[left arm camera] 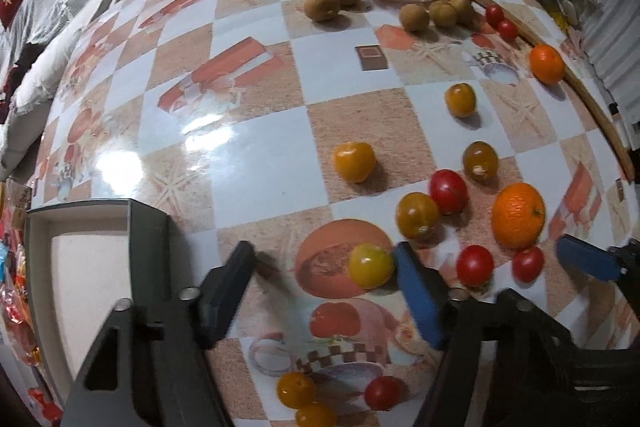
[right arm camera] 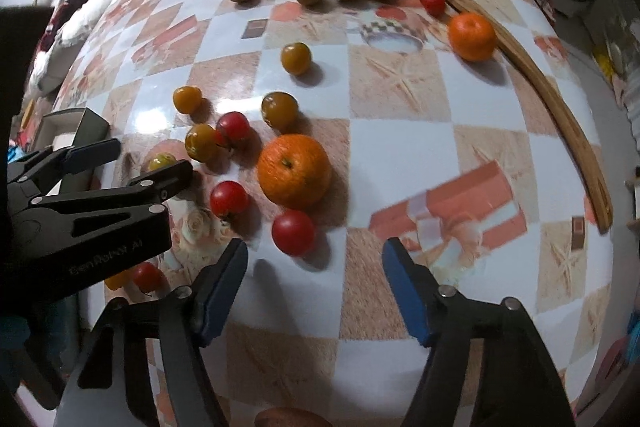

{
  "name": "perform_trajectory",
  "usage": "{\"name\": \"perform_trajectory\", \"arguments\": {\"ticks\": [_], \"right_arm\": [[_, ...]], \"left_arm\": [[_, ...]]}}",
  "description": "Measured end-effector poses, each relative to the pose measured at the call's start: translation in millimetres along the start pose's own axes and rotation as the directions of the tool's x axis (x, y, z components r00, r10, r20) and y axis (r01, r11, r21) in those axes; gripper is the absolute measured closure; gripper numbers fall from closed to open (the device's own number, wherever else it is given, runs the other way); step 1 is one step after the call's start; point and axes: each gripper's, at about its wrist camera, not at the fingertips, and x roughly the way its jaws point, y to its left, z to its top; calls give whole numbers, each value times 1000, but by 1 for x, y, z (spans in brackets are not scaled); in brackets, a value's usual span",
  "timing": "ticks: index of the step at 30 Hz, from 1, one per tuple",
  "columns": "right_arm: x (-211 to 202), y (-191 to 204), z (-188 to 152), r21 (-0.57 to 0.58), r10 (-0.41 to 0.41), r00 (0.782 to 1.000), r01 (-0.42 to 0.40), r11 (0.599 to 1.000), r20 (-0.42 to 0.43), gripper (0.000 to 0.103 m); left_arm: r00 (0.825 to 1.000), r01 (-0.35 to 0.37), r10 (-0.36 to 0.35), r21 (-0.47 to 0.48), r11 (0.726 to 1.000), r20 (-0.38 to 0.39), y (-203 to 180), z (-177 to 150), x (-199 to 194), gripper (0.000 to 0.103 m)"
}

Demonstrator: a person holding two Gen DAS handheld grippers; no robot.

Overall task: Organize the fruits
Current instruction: 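Grasp a yellow cherry tomato with the left tool while the right grasps a red one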

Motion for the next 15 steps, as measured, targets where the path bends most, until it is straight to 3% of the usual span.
{"name": "perform_trajectory", "arguments": {"ticks": [4, 6, 8, 15], "right_arm": [[0, 5, 3, -20, -10, 1000, 10, 1000, 10, 57], [0, 3, 4, -2, 11, 1000, -11, 1000, 8, 78], [-1, -1, 3, 23, 25, 1000, -25, 999, 5, 80], [-14, -12, -2, 70, 68, 998, -69, 995, 16, 80]], "left_arm": [[999, 38, -38, 2, 999, -2, -7, -1, -2, 58], [998, 58, -58, 3, 998, 2, -9, -1, -4, 69], [996, 87, -87, -5, 996, 2, -10, -3, -6, 80], [991, 134, -133, -46, 990, 22, -1, -12, -24, 80]]}}
